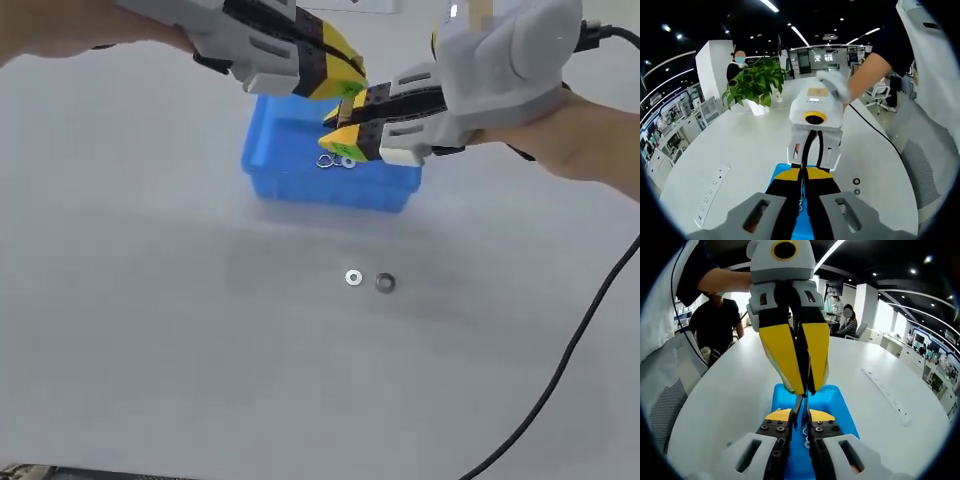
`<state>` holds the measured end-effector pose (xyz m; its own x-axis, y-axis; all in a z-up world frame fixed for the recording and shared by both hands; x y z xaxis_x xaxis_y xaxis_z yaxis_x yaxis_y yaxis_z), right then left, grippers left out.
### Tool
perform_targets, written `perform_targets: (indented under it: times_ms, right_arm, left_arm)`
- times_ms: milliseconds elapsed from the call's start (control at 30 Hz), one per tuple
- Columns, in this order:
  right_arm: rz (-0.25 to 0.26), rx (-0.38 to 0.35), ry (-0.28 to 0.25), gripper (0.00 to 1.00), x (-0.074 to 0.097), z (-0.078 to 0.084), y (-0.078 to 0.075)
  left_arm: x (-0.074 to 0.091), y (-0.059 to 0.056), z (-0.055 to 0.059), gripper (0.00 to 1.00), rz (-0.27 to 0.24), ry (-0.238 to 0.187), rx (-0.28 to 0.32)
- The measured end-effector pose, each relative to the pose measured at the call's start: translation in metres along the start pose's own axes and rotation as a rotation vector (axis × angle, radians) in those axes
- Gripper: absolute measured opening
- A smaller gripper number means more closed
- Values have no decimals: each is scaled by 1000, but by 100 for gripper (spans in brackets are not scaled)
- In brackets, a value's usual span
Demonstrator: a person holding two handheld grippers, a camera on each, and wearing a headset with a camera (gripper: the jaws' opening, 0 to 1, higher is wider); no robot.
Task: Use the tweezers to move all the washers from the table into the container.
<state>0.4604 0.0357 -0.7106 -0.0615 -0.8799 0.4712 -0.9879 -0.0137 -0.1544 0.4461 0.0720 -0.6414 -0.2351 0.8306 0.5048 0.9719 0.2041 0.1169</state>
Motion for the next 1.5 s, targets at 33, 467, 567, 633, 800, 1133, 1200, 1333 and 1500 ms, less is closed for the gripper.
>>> perform_targets:
  times_ms: [33, 467, 567, 633, 800, 1133, 1200, 1333, 1500]
  right_arm:
    - [2, 0, 0, 13, 0, 0, 0]
    - [28, -40, 41, 28, 7, 3, 1]
    - [35, -49, 42, 33, 14, 3, 2]
    - [42, -75, 31, 37, 19, 2, 3]
    - [66, -92, 27, 52, 31, 2, 8]
    - [131, -123, 19, 75, 64, 2, 27]
    - [141, -128, 28, 79, 71, 4, 32]
    - [153, -155, 39, 83, 86, 12, 44]
    - [153, -186, 49, 86, 101, 21, 60]
  left_arm:
    - [0, 1, 0, 5, -3, 4, -4]
    - [7, 5, -4, 5, -24, -10, 2]
    - [11, 6, -6, 5, -34, -15, 4]
    - [13, 6, -7, 5, -38, -20, 10]
    - [18, 1, -11, 5, -41, -25, 13]
    - [31, -17, -23, 5, -61, -44, 20]
    - [33, -25, -24, 5, -52, -35, 16]
    - [37, -35, -27, 5, -56, -53, 35]
    - [40, -55, -29, 5, -81, -57, 37]
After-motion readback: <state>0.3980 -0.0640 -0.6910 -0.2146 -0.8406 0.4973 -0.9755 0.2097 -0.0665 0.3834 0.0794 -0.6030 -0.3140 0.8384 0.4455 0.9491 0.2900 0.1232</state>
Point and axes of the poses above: the centre of the closed fingertips' face, and the gripper's own axes: x roughly backward along the fingers, y roughly to its left, z roughly out of its underside, the point moved 5 cm from there along x, roughly backward along the fingers, and after that the axes turned 4 degrees about z, right-handed, at the moved point
